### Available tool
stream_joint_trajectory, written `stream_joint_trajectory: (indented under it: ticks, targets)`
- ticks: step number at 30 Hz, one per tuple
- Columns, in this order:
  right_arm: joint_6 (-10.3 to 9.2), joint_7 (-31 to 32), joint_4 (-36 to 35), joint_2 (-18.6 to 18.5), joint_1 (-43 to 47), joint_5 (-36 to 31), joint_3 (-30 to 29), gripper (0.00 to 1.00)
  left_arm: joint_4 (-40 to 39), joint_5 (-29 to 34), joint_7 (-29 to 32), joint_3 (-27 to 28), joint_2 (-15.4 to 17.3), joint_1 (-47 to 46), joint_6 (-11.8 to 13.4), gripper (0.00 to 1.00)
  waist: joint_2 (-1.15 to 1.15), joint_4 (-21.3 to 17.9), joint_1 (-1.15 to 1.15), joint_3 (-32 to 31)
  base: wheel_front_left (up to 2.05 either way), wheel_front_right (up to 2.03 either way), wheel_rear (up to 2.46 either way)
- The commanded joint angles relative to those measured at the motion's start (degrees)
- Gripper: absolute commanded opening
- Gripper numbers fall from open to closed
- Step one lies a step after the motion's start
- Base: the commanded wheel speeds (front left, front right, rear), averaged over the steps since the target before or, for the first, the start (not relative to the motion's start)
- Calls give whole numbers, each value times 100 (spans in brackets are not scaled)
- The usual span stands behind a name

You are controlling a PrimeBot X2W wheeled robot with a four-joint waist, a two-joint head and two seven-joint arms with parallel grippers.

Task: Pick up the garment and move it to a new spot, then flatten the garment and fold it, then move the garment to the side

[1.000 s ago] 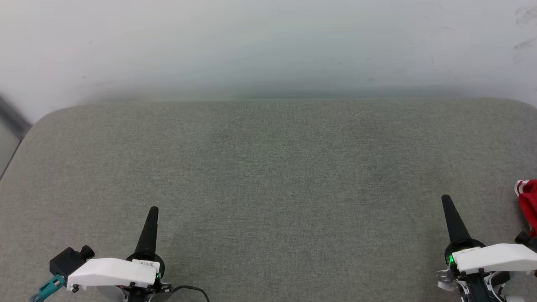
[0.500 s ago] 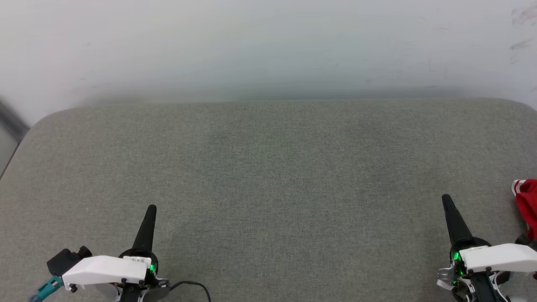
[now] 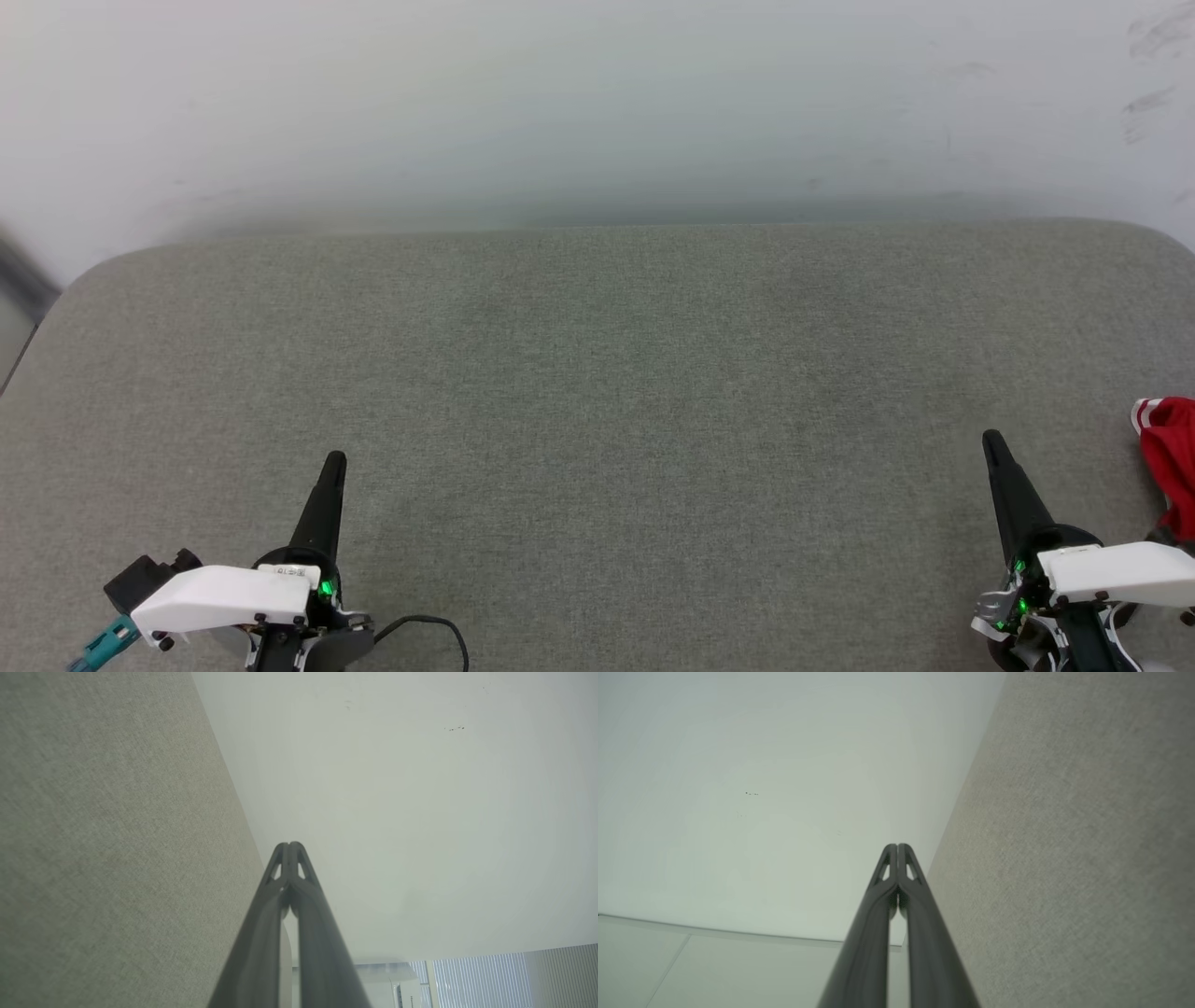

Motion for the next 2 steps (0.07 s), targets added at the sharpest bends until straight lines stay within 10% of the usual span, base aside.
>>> stream_joint_trajectory:
  ticks: [1,2]
  targets:
    - [0,35,6,15,-136,140,-15,0,6,-123,45,38,11,-122,-14,0,0,-4,0,-3,0,0,0]
    - [0,51,7,15,-130,186,-17,0,11,-168,55,43,10,-129,-14,0,0,-7,0,-5,0,0,0]
